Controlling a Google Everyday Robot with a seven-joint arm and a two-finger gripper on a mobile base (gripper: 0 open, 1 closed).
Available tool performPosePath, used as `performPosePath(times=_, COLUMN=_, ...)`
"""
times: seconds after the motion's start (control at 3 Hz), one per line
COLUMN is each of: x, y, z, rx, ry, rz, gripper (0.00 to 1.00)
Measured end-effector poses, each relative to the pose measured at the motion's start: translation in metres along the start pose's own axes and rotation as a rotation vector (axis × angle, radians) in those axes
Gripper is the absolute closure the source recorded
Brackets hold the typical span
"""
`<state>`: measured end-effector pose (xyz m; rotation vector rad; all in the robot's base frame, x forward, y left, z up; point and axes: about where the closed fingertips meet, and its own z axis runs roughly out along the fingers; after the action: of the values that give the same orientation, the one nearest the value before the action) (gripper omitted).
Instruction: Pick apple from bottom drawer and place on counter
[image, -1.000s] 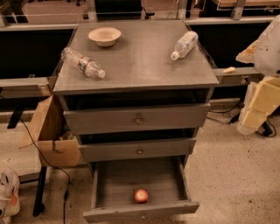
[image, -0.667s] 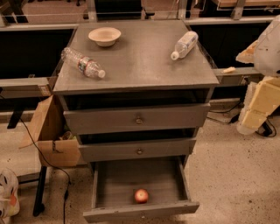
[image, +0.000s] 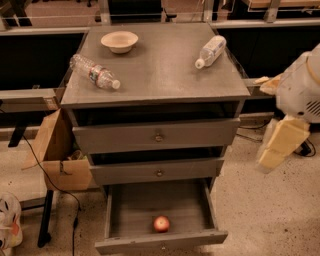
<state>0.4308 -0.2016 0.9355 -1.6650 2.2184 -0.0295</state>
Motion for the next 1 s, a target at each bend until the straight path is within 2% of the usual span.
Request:
performPosePath(times=0.33, x=0.008, y=0.017, z=0.061, rx=-0.017, ry=-0.027, rz=0.085, gripper=0.0)
performPosePath(times=0.67, x=0.03, y=0.029, z=0.137, rx=-0.023, ry=-0.011, rz=0.224, gripper=0.0)
performPosePath(times=1.0, x=0.044, y=0.017, z=0.205, rx=0.027, ry=0.035, rz=0.303, gripper=0.0)
